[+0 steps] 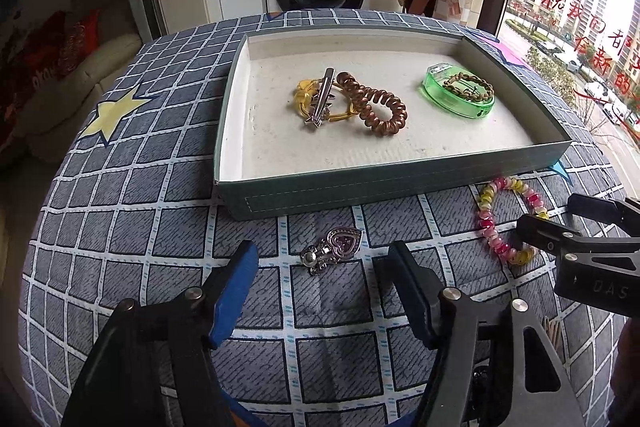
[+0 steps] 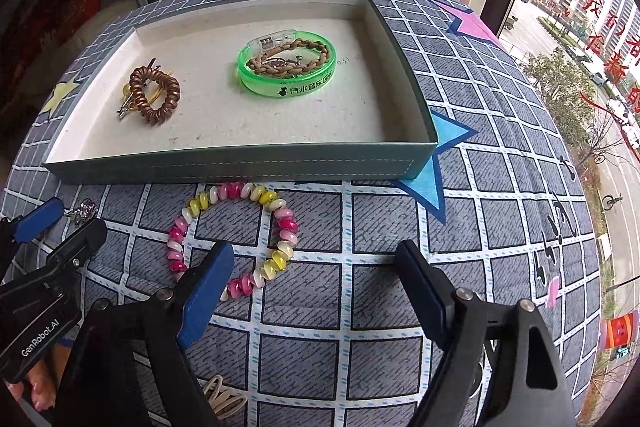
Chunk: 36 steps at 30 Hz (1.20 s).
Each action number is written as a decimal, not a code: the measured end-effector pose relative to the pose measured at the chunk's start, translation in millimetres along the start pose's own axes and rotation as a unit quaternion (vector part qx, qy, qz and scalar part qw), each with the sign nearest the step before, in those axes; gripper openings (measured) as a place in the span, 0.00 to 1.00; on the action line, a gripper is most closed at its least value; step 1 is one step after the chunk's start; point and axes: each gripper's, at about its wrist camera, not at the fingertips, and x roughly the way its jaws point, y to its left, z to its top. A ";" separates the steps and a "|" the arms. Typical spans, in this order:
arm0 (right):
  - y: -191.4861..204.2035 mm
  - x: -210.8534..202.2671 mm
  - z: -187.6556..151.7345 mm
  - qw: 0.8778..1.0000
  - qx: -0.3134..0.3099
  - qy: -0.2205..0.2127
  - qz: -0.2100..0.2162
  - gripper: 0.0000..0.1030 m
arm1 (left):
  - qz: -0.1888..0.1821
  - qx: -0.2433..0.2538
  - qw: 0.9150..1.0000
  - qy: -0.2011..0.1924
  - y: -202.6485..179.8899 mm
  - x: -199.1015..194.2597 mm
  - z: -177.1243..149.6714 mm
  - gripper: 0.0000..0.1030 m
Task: Organize jewelry
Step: 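Grasp silver heart pendant with left while right grasps pink-yellow beaded bracelet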
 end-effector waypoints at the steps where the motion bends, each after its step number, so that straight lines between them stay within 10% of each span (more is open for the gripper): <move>1: 1.7 -1.8 -1.4 1.000 -0.003 0.000 0.001 0.79 | -0.001 0.001 1.000 0.000 -0.8 -0.1 0.2 0.71; 12: 6.0 -8.5 -6.0 0.999 -0.028 0.001 0.015 0.51 | -0.008 0.011 1.000 -0.001 -7.4 -2.5 -0.9 0.60; 20: 11.2 -13.4 -11.1 0.999 -0.038 -0.004 0.026 0.10 | -0.025 0.021 0.999 0.001 -8.6 -7.1 -3.4 0.22; 36: -34.1 -36.7 -20.5 0.995 0.034 -0.020 0.091 0.10 | -0.059 0.001 0.998 -0.020 6.6 -46.9 -12.1 0.20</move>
